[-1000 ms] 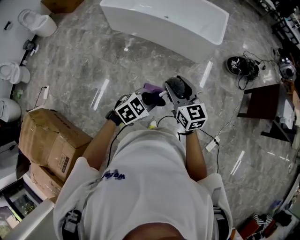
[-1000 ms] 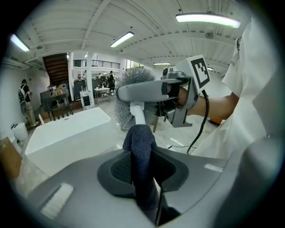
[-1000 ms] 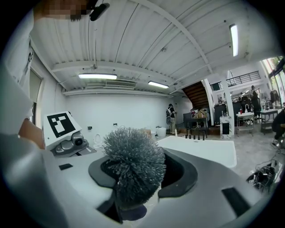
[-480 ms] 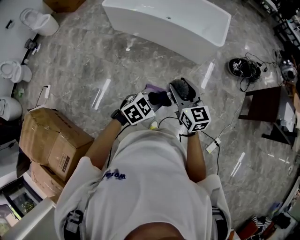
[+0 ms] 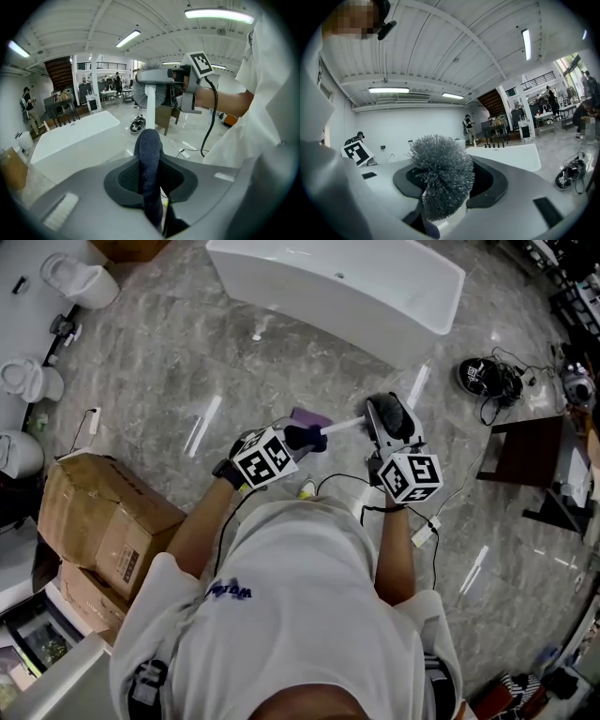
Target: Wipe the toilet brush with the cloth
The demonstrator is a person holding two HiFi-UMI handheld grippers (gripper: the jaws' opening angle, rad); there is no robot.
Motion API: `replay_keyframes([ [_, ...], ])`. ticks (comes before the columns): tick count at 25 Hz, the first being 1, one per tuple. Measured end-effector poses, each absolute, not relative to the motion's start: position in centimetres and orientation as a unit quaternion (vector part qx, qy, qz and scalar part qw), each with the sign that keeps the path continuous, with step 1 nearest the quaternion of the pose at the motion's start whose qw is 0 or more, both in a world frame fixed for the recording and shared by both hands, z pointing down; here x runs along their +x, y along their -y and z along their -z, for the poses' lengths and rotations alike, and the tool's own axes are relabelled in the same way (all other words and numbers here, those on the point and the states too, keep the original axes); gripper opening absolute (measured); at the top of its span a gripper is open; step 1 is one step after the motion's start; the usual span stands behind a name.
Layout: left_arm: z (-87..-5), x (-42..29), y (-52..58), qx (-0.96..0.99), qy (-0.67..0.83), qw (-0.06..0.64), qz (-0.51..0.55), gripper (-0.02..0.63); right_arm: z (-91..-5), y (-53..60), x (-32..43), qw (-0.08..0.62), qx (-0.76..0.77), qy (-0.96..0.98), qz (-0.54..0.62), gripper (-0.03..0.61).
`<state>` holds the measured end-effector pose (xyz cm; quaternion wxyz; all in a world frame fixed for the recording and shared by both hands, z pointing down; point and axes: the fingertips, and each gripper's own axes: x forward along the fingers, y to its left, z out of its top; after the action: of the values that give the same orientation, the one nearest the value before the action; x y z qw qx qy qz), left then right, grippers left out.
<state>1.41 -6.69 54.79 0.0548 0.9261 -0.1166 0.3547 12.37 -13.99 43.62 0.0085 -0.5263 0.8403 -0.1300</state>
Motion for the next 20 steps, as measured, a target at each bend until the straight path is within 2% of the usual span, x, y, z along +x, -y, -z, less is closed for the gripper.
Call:
replay_keyframes([
  [8, -54.5, 1.3, 7.1, 0.924, 0.115, 0.043, -0.361, 0.060, -44.6, 14.1, 11.3, 0.014, -0.522, -0.839, 0.153, 0.215],
  [15, -52.4, 2.6, 7.0, 0.940, 0.120, 0.040, -0.317, 0.064, -45.5, 13.6, 8.5, 0.017, -0.498, -0.849, 0.176, 0.215],
  [20, -52.1, 2.2, 6.8, 0.944, 0.124, 0.069, -0.299, 0.060, -45.8, 13.6, 8.5, 0.029, -0.496, -0.845, 0.196, 0.215],
])
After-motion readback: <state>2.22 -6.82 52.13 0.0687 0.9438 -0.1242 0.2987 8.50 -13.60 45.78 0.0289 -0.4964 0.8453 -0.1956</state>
